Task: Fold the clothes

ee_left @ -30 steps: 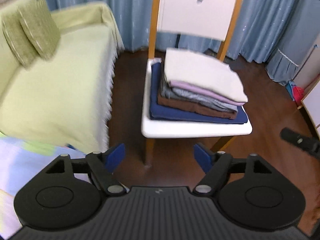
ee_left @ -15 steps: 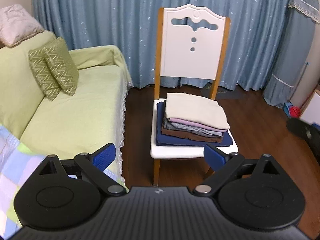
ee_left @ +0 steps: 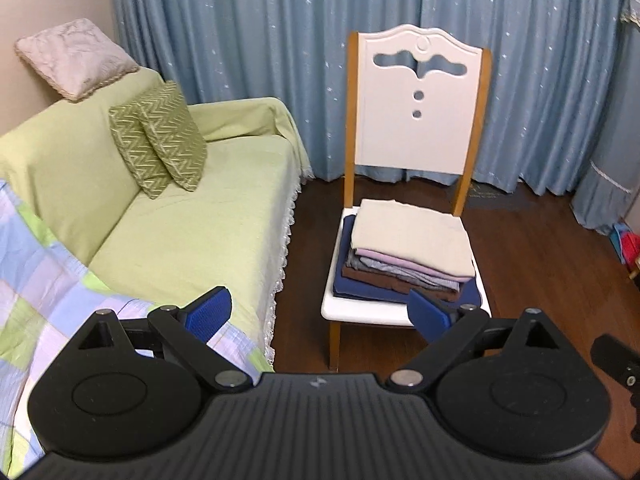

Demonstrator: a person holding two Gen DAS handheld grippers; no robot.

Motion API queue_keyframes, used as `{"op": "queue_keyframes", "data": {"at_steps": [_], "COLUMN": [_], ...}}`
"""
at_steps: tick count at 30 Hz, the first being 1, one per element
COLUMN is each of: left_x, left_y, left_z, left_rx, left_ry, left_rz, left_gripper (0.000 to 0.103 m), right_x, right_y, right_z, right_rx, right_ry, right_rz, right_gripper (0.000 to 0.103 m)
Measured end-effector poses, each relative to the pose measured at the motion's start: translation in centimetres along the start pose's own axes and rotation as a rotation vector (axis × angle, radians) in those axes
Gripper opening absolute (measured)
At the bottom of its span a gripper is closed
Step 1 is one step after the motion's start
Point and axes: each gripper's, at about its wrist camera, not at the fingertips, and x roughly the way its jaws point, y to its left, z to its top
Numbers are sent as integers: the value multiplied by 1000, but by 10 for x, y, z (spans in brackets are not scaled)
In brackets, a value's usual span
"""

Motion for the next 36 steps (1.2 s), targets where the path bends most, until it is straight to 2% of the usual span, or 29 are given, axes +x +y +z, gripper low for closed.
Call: {"op": "queue_keyframes", "data": {"at_steps": [3, 6, 9, 14, 19, 22, 28, 36], "left_x": [-7, -7, -3, -5, -11, -10, -10, 0], "left_y": [-6, -9, -9, 1, 9, 14, 13, 19], "left_z": [2, 1, 3, 10, 15, 16, 11, 9], "left_rx": [-20, -35, -24, -25, 6, -1, 88, 119], "left_ry": [-10, -22, -4, 34, 36, 53, 21, 37], "left_rz": [27, 46, 33, 51, -8, -61, -57, -59], "left_gripper": [98, 98, 98, 99, 99, 99, 99, 99], "right_x": [-5, -3, -4, 1, -2, -2, -2, 8], "right_y": [-7, -10, -10, 2, 14, 17, 21, 31], "right_z": [11, 16, 14, 11, 14, 12, 6, -6], "right_rx": [-3, -12, -48, -67, -14, 39, 100, 125], "right_ry": [3, -7, -18, -16, -63, -57, -56, -28], "right_rz": [-6, -51, -77, -144, -150, -159, -181, -207], "right_gripper": [102, 102, 102, 102, 102, 102, 102, 102]}}
